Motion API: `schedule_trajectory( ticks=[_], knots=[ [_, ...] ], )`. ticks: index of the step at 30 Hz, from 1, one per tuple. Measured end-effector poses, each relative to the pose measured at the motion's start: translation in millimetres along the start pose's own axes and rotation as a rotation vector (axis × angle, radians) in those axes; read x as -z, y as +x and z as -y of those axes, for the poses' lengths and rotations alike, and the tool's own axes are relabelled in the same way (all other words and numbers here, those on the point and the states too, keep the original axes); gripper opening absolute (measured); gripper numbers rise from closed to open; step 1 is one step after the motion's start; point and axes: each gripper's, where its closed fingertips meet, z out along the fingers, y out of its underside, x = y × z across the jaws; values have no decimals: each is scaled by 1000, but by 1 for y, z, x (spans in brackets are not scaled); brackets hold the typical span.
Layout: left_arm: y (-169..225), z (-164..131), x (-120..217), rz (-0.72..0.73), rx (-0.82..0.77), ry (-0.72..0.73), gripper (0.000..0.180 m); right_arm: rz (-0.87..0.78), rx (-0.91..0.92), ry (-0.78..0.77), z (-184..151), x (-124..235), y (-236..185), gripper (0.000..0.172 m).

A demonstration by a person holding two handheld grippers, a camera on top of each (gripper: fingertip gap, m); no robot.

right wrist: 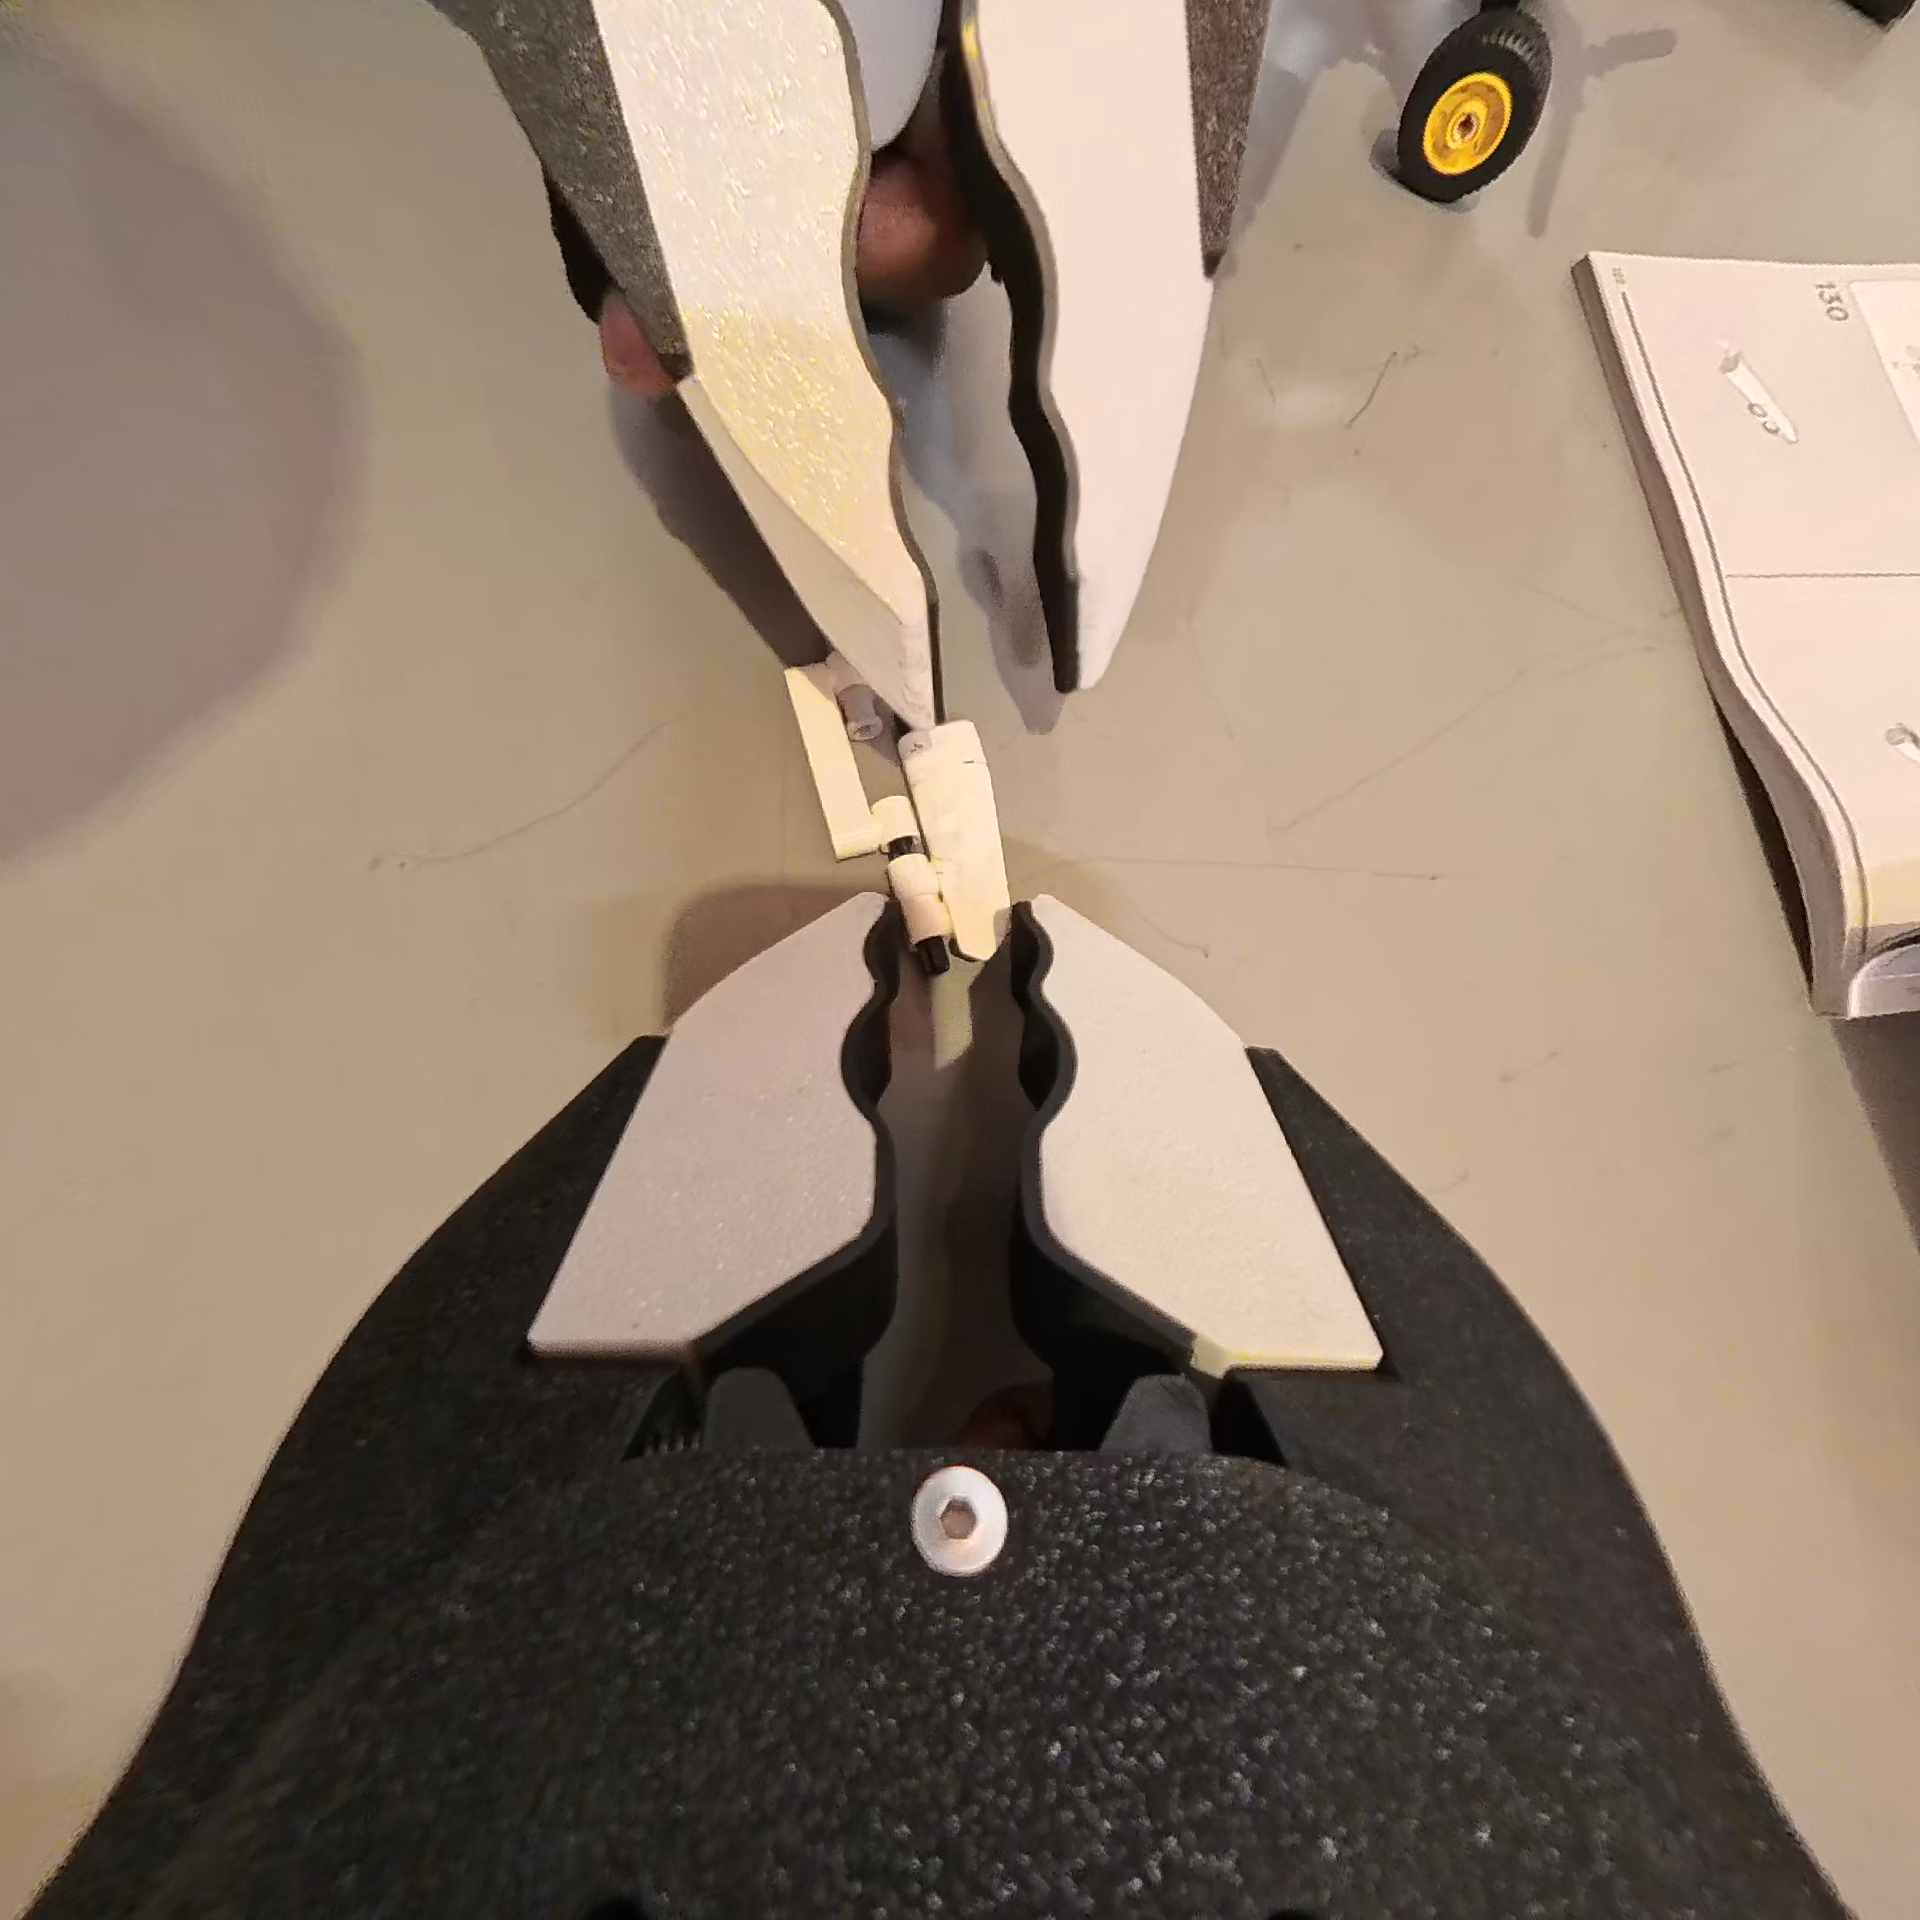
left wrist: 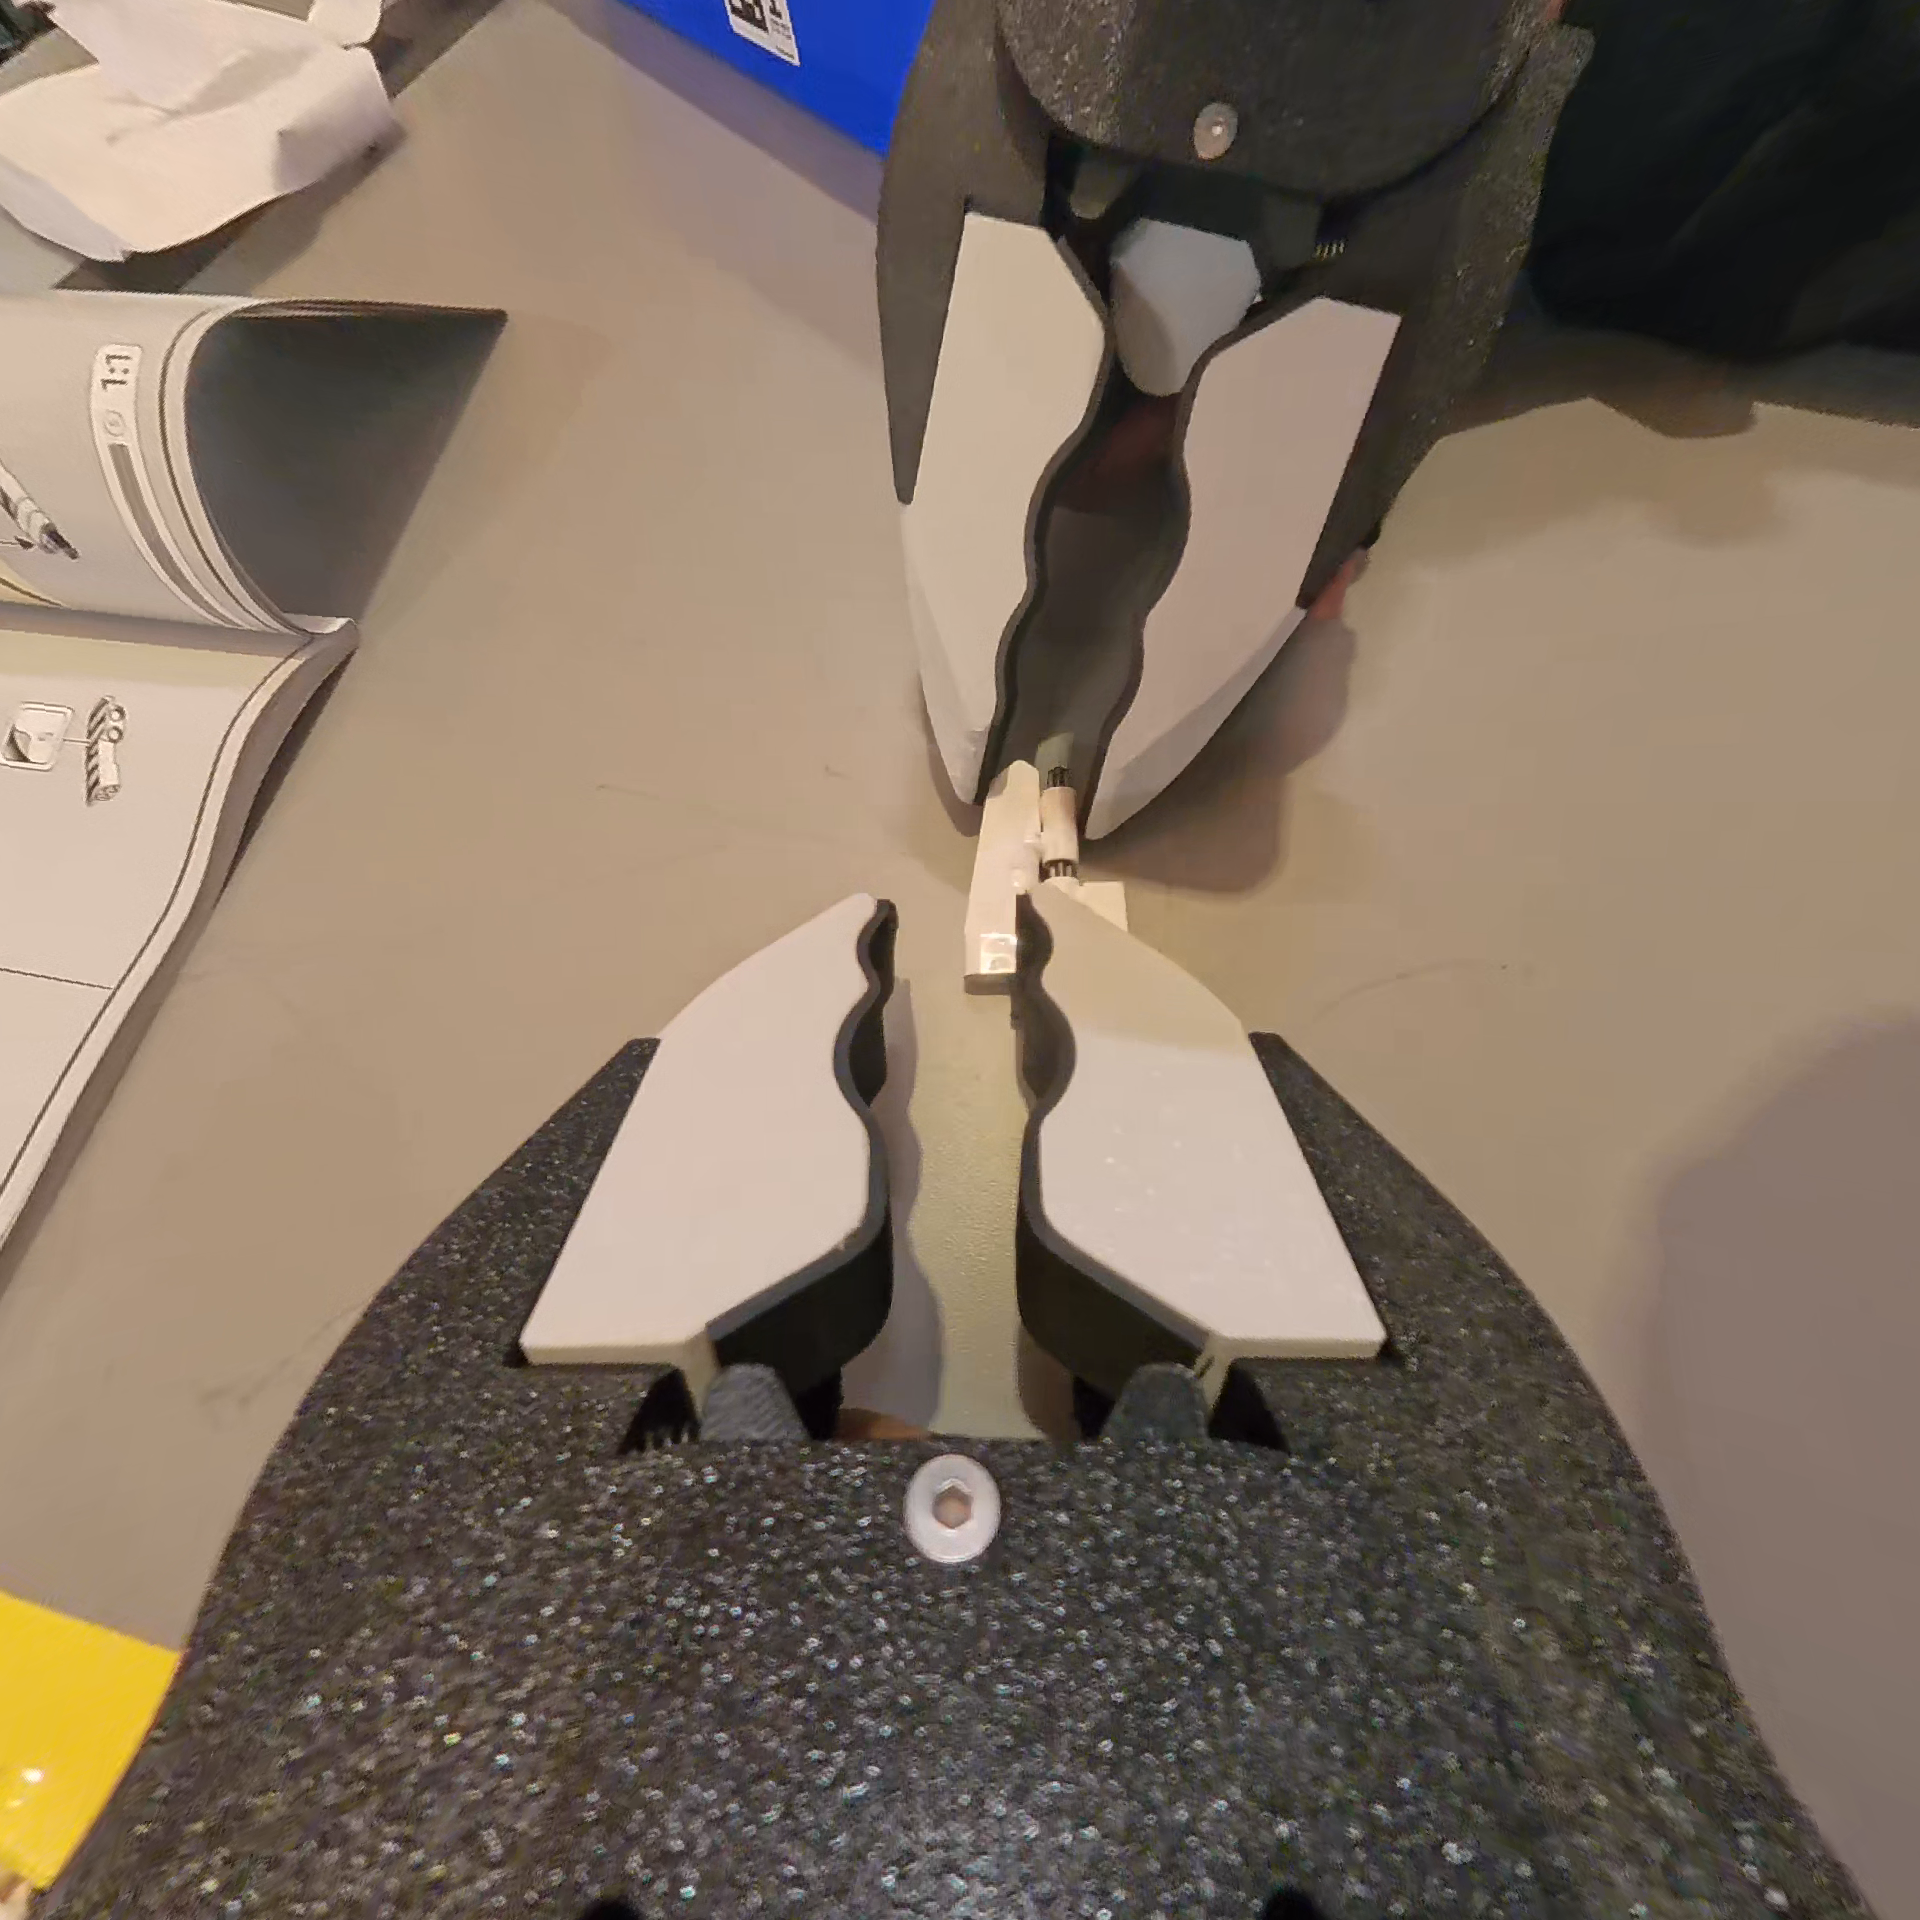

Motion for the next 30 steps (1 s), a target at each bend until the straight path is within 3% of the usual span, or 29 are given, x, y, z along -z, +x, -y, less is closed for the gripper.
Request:
schedule_trajectory(
  ticks=[13, 30],
  knots=[
    [3, -4, 2, -76, 59, -19, 30, -95, 146, 57, 7, 2, 4, 20],
    [11, -14, 1, -82, 4, -89, 30, -98, 101, 43, 5, 3, 8, 20]
  ],
)
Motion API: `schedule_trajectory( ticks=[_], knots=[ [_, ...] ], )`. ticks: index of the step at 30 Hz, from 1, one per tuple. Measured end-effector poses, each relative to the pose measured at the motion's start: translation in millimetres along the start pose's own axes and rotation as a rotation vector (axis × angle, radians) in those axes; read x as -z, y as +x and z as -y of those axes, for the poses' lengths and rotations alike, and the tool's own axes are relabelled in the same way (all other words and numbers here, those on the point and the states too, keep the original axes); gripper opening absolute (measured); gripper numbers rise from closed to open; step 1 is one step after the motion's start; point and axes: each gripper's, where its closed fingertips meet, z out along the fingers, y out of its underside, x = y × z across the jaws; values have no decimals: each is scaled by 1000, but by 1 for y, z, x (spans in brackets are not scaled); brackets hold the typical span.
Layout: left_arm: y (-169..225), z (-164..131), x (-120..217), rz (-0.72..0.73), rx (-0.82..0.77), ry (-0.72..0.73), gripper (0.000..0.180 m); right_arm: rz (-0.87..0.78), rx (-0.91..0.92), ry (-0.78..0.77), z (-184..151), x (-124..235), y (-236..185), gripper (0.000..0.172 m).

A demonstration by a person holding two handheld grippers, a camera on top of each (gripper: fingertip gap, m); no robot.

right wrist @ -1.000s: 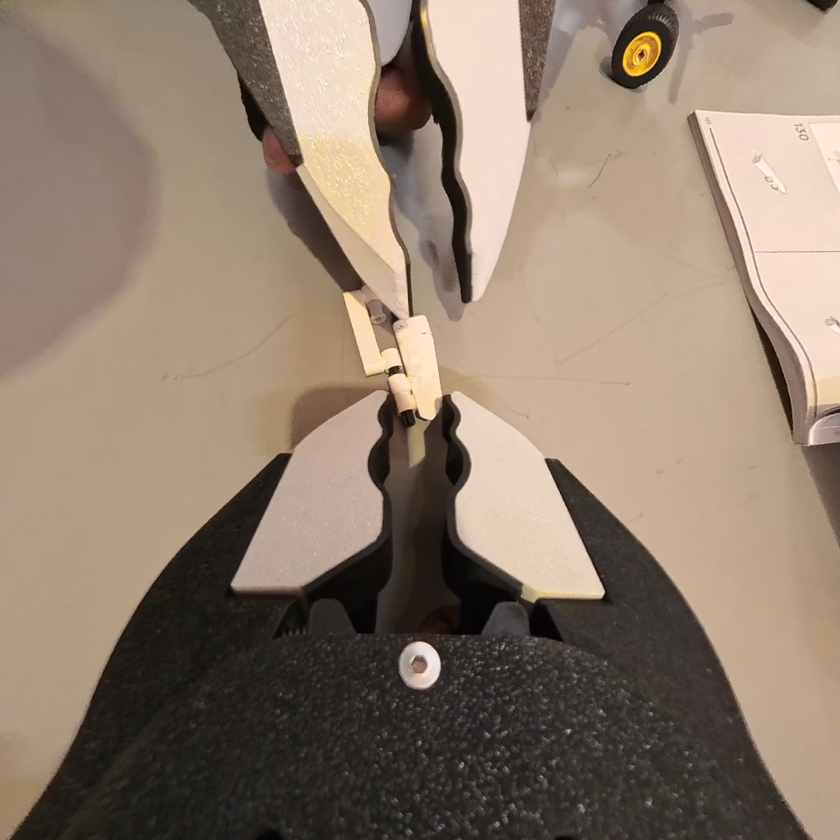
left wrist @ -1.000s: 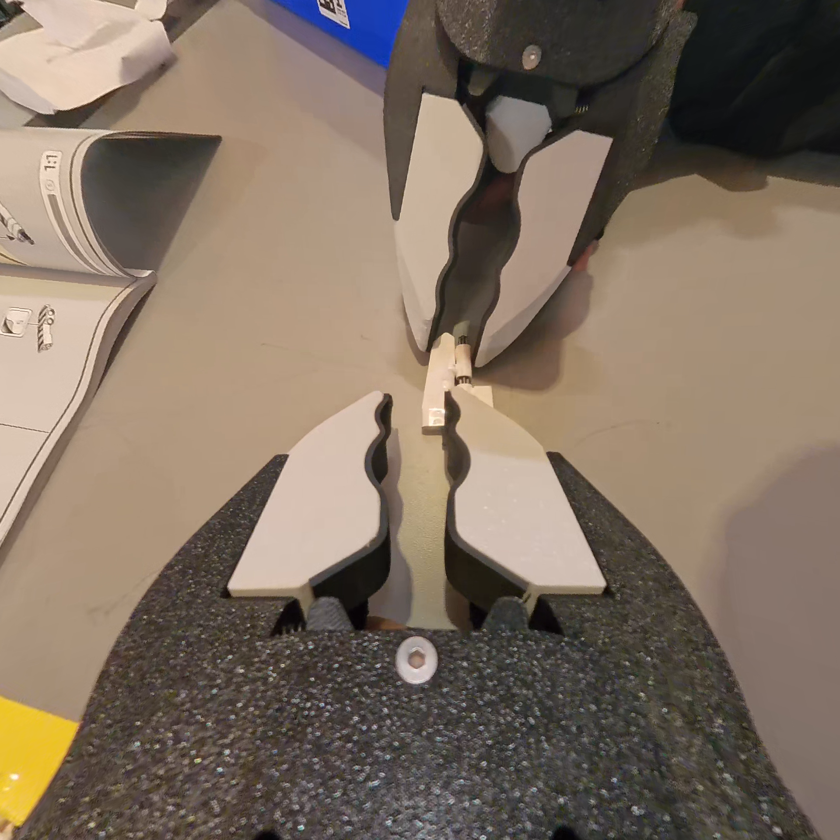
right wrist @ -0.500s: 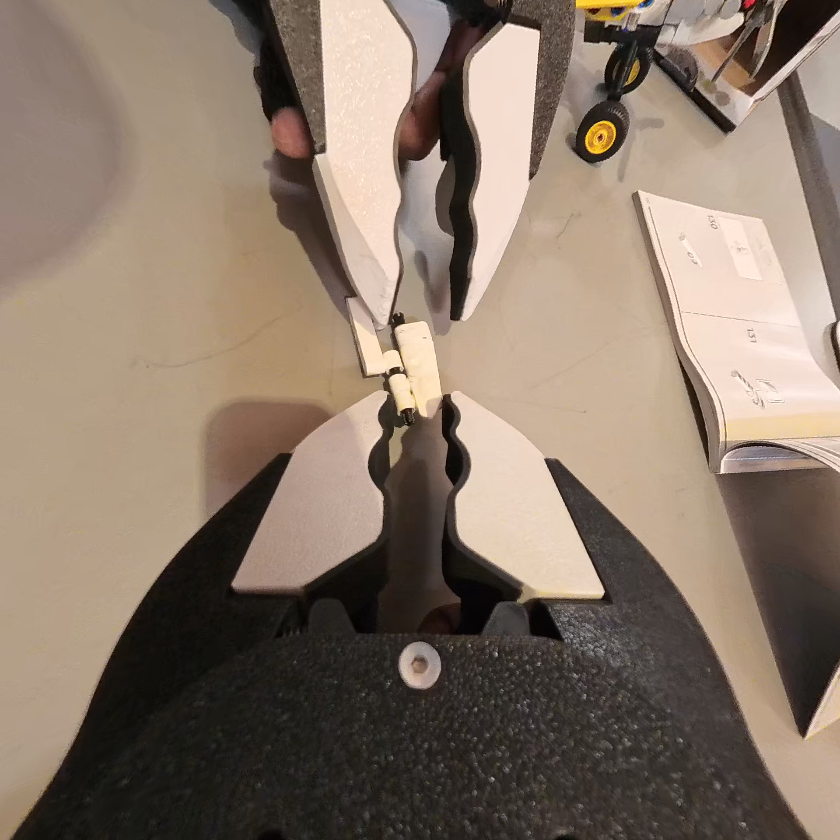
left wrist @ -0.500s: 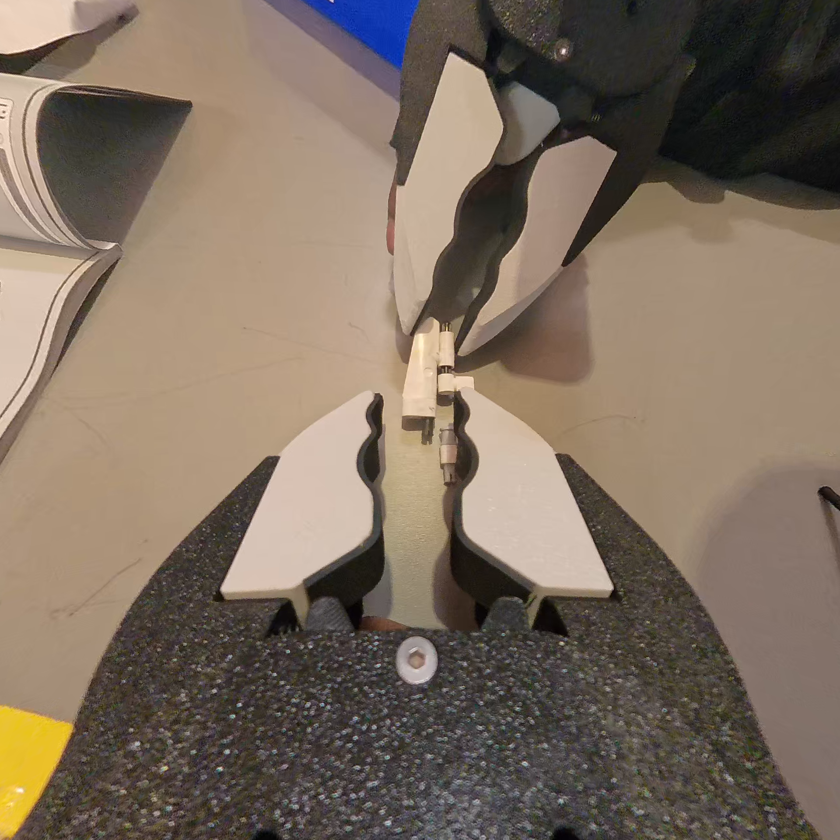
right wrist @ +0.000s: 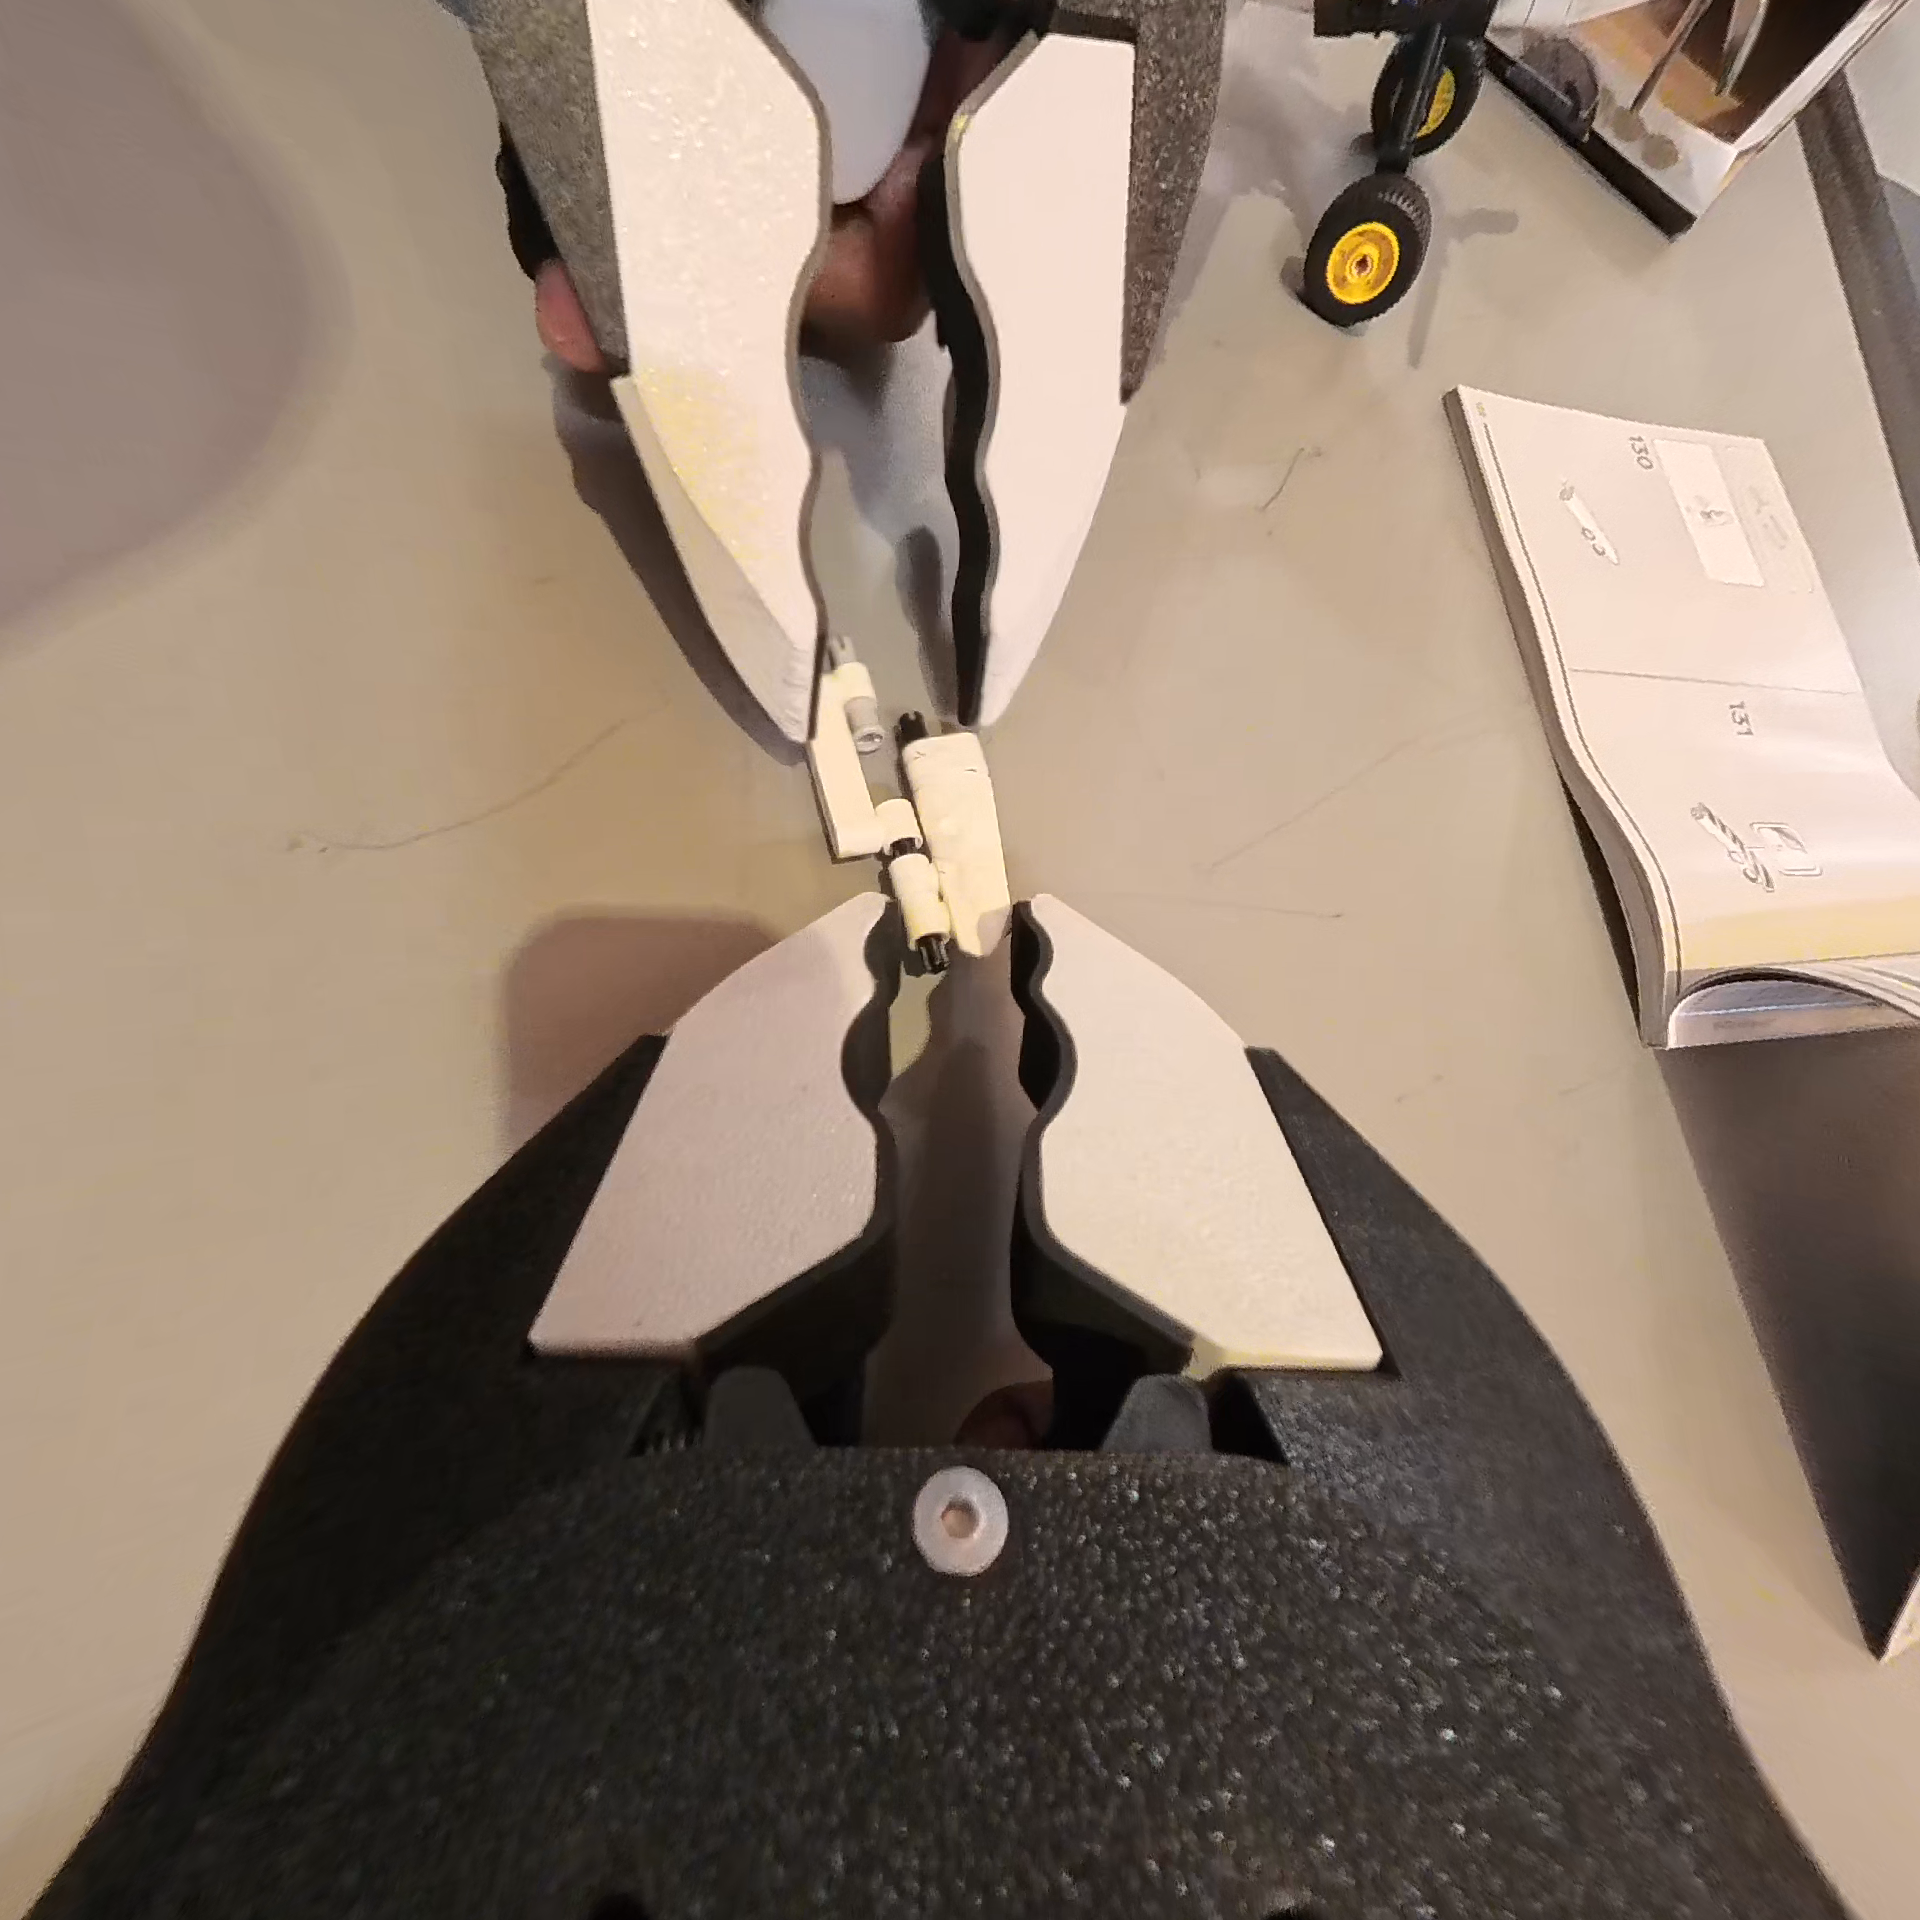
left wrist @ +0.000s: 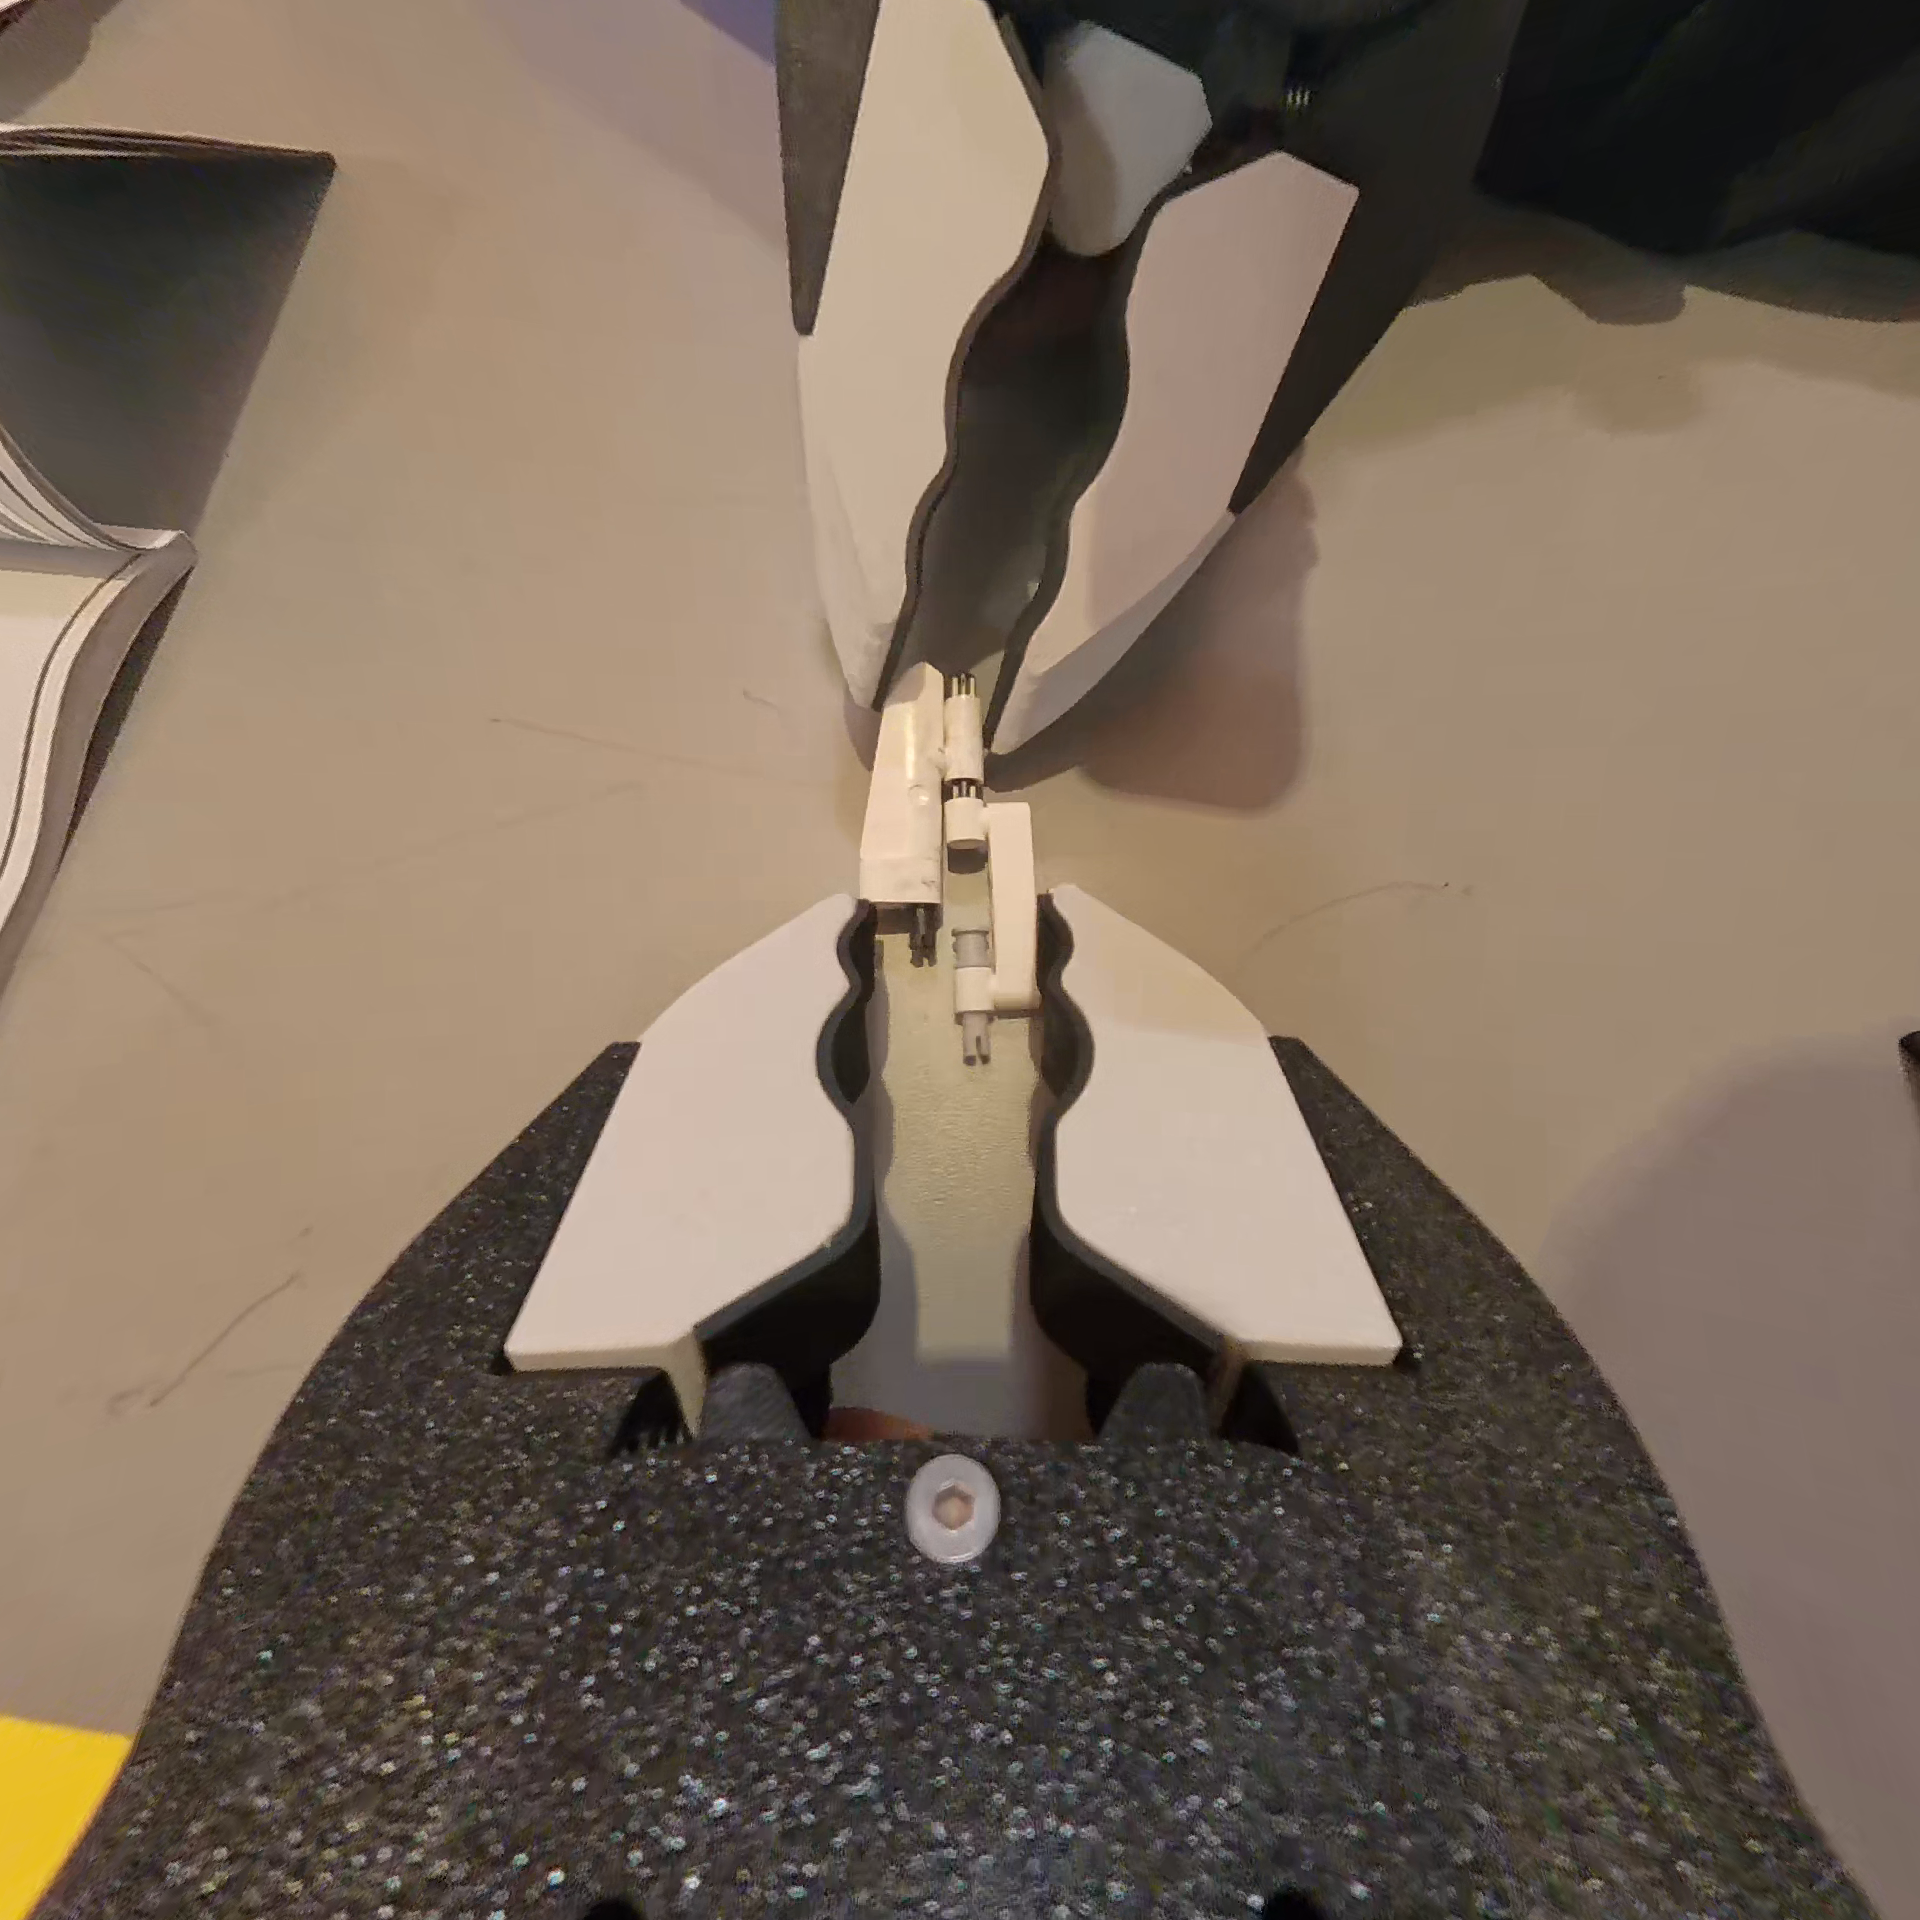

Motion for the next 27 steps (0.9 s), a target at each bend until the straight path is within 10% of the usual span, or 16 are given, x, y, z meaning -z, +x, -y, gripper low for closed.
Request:
schedule_trajectory(
  ticks=[27],
  knots=[
    [-6, 7, 3, 50, 11, 52, 30, -29, -177, -5, -3, 1, 17, 34]
  ],
)
